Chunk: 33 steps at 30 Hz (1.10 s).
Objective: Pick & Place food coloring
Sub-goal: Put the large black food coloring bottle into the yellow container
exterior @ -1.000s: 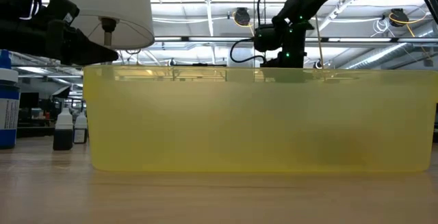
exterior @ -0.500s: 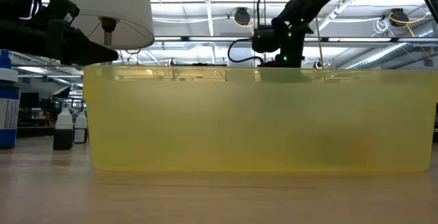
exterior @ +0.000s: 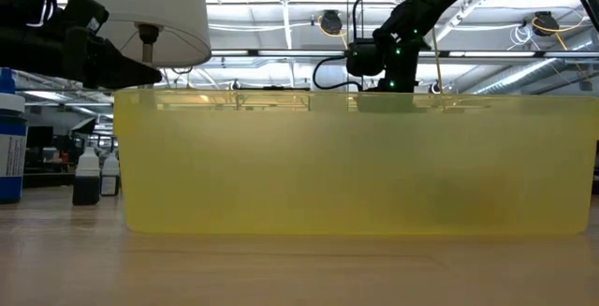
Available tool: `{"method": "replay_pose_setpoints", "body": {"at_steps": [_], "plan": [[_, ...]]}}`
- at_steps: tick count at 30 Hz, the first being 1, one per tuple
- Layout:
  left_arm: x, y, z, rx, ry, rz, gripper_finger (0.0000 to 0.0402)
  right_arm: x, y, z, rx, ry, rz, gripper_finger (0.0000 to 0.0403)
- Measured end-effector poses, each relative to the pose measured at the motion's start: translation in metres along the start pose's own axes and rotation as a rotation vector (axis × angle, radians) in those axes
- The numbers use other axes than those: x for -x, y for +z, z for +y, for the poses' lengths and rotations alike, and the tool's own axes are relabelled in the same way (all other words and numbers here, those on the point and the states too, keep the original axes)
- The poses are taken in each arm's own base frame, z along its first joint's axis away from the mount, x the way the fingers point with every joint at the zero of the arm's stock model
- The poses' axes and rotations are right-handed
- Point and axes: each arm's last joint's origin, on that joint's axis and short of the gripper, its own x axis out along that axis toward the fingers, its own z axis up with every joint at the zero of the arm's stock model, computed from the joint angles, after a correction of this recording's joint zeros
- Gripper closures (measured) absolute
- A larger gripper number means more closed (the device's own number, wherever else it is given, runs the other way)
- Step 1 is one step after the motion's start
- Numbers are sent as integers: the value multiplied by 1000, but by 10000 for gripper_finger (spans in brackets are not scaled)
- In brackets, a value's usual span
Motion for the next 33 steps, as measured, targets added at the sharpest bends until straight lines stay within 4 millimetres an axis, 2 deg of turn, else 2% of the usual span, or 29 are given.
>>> {"method": "replay_pose_setpoints", "body": {"at_steps": [28,33], "plan": [[0,0,0,0,0,0,270,0,-2,0,-8,-4,16,177],[0,0,0,0,0,0,270,0,-2,0,-5,-4,16,206]]}}
